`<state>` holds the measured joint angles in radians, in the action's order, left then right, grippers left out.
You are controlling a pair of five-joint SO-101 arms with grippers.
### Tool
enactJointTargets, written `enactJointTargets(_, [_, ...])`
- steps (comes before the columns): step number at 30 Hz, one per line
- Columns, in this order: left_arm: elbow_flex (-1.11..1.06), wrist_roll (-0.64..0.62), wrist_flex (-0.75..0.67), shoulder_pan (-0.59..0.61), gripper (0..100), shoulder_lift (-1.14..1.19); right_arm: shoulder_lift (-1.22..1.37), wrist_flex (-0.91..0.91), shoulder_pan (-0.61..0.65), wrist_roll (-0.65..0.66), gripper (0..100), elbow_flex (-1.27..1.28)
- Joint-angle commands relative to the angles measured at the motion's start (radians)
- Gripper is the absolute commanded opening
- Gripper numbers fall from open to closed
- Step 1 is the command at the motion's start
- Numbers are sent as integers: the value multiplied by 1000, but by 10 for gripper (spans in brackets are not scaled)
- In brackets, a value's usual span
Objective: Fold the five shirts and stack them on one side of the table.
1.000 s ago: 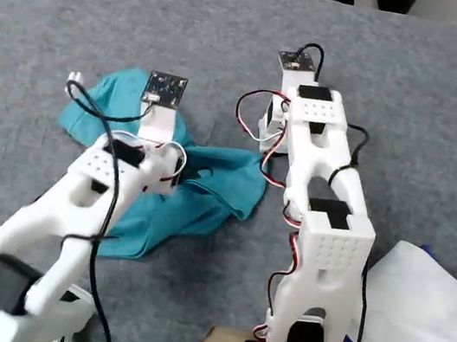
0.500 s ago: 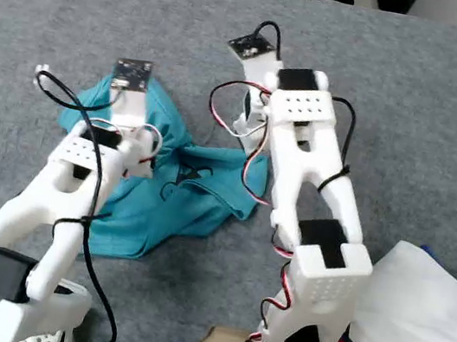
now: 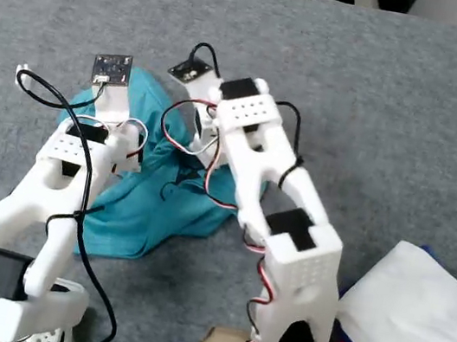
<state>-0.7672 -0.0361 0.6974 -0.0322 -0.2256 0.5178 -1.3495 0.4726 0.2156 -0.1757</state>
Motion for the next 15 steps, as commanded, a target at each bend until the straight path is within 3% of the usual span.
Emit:
enactJointTargets(1, [15, -6, -18, 9, 19, -1, 36, 91, 12, 8, 220, -7])
enactJointTargets(8, [26, -6, -52, 12, 20, 70, 137, 135, 12, 8, 217, -79])
enactJointTargets(13, [26, -6, -48, 12, 20, 70, 159, 143, -2, 0, 61, -90])
enactJointTargets(15, [26, -6, -48, 12, 20, 70, 159, 143, -24, -2, 41, -96])
